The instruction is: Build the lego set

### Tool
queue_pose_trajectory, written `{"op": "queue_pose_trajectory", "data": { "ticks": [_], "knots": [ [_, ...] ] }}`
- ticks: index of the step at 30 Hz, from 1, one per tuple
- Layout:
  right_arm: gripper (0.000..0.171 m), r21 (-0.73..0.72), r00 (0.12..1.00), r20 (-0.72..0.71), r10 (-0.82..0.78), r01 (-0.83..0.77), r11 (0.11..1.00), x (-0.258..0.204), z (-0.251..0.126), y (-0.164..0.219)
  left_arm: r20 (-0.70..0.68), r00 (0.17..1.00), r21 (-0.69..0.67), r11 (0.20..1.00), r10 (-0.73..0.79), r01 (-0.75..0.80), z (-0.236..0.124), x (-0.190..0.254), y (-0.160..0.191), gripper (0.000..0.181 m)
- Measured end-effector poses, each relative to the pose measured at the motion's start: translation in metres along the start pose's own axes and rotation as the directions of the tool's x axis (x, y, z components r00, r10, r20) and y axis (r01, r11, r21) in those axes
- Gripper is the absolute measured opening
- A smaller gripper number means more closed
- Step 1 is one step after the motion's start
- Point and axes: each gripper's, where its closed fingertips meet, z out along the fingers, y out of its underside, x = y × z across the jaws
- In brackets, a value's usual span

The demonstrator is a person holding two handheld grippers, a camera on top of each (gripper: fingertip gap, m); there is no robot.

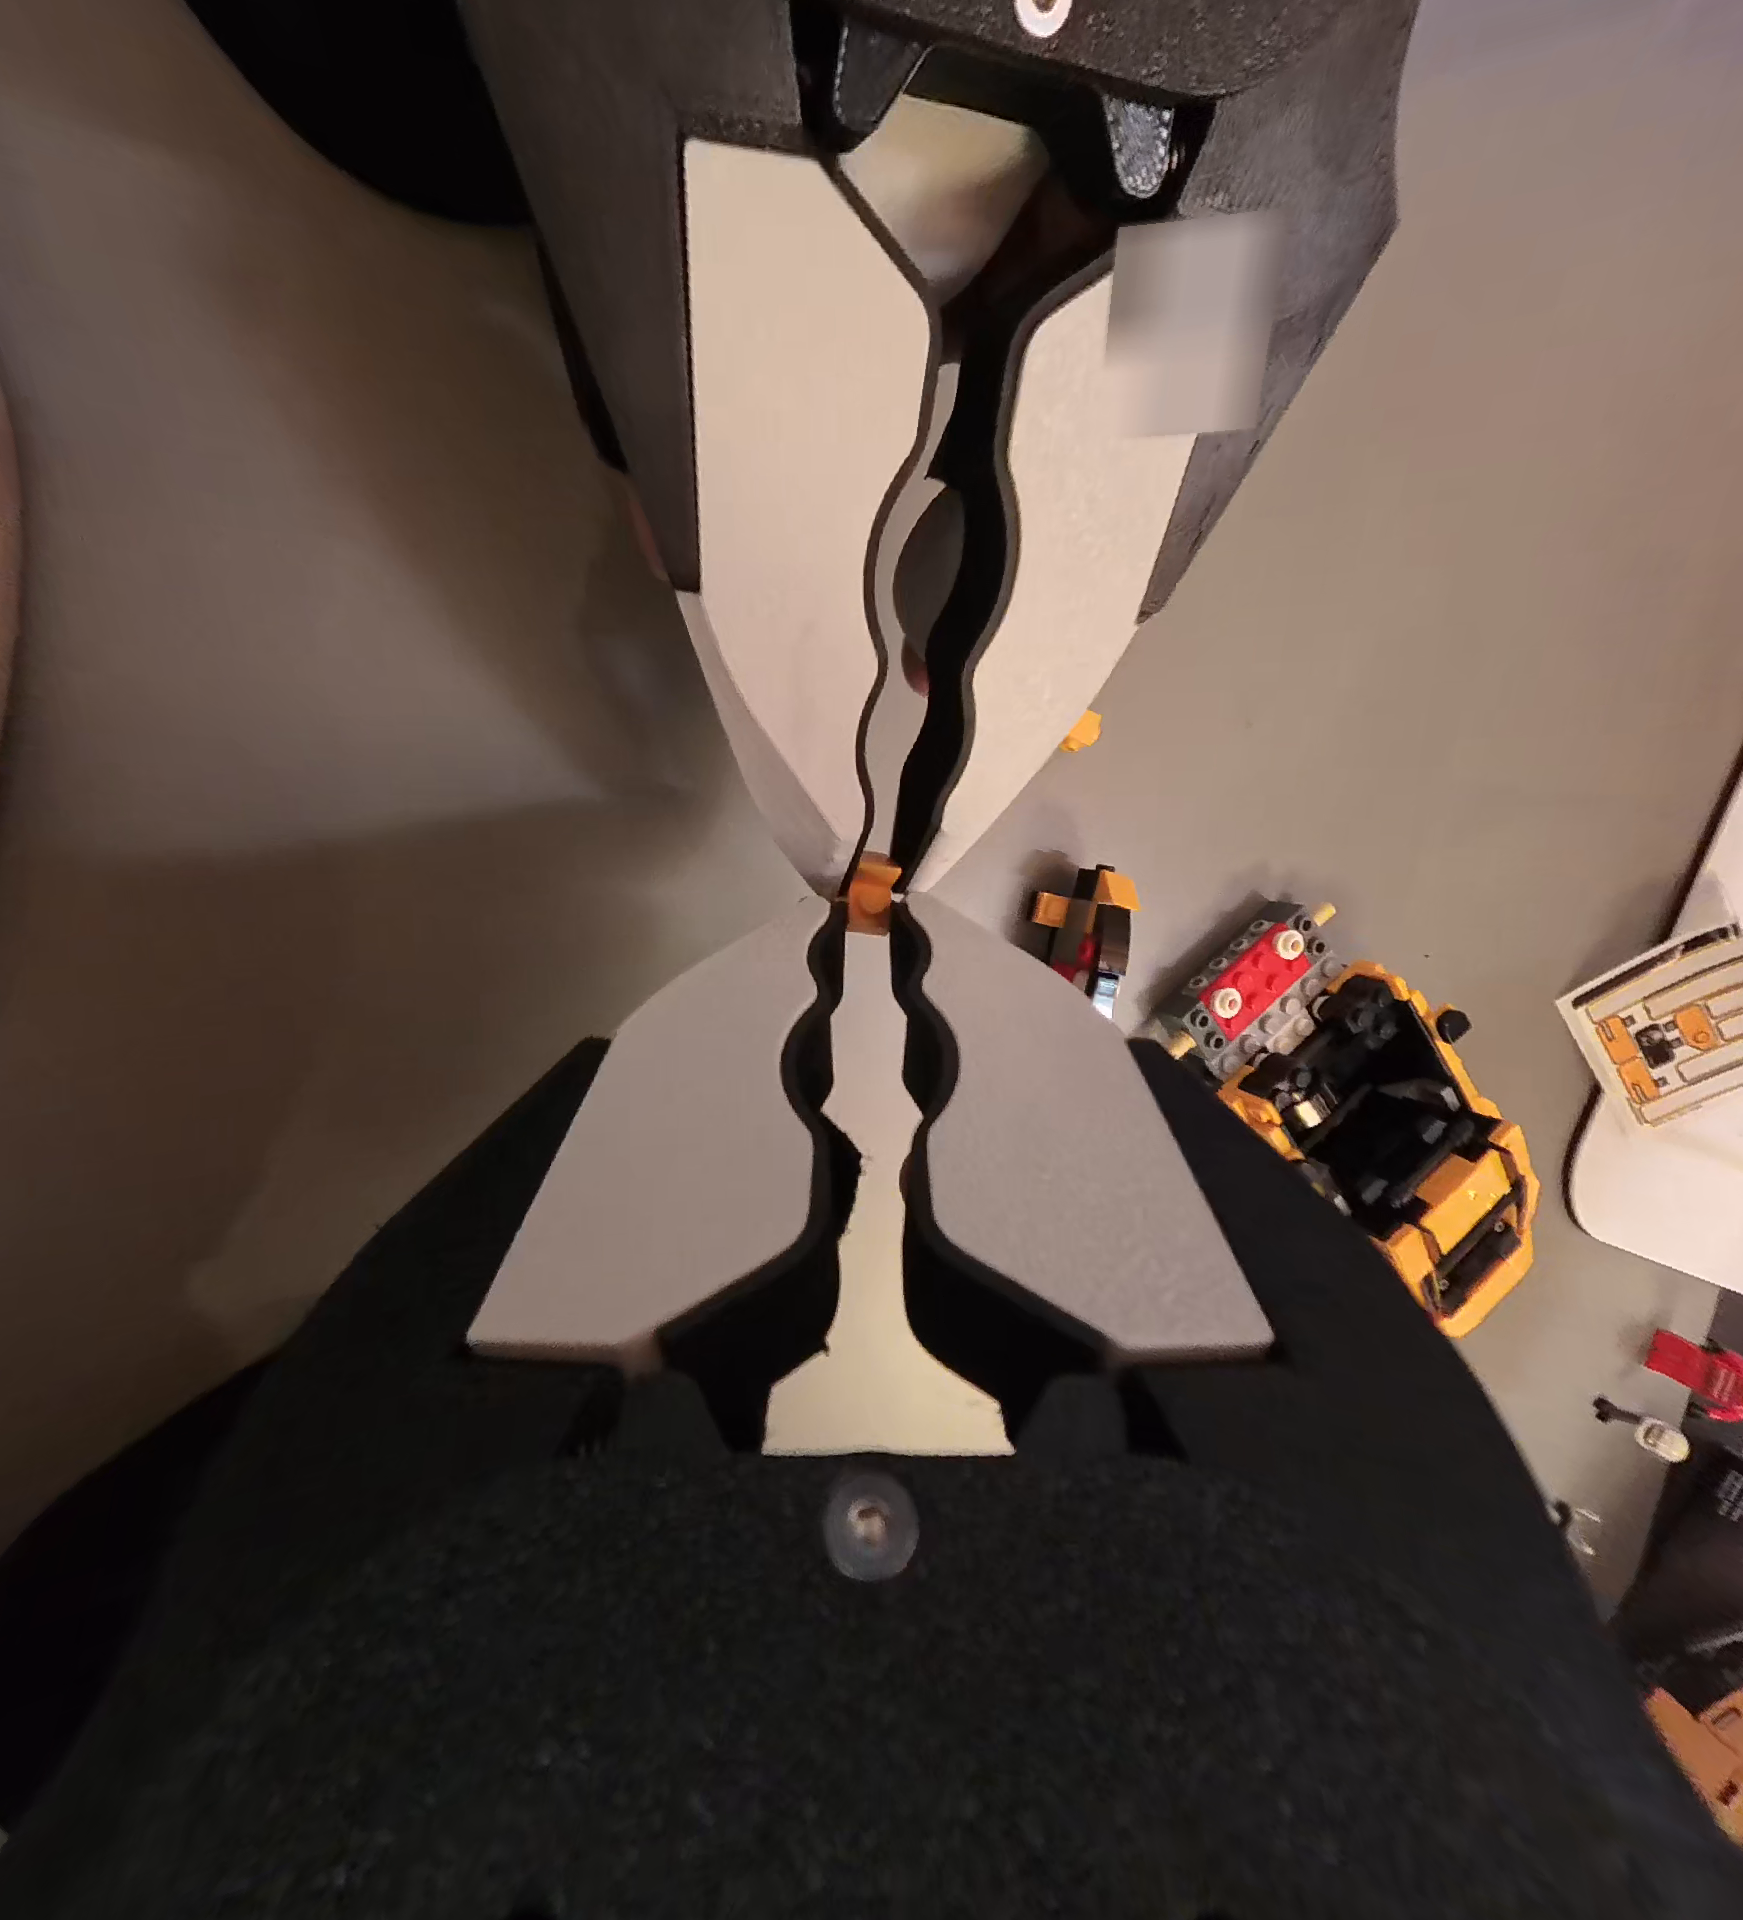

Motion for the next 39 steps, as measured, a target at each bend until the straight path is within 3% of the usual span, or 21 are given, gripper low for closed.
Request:
{"op": "queue_pose_trajectory", "data": {
  "ticks": [6,14,23,39],
  "knots": [
    [0.009,0.17,0.994,0.038,0.099,-0.105,0.98,0.007,-0.009,-0.008,-0.081,0.985,0.08,0.984,-0.153,0.159,-0.008,-0.002,-0.01,0.008],
    [0.012,0.415,0.959,0.122,0.256,-0.284,0.864,0.015,-0.03,-0.008,-0.248,0.91,0.198,0.902,-0.333,0.384,-0.024,-0.005,-0.028,0.008],
    [0.012,0.184,0.961,0.078,0.266,-0.276,0.943,-0.024,0.006,0.051,-0.401,0.775,0.214,0.773,-0.489,0.598,-0.033,-0.011,-0.036,0.008],
    [0.008,0.139,0.96,0.05,0.276,-0.28,0.95,-0.024,0.03,0.039,-0.409,0.736,0.2,0.734,-0.54,0.65,-0.031,-0.017,-0.032,0.008]
  ]
}}
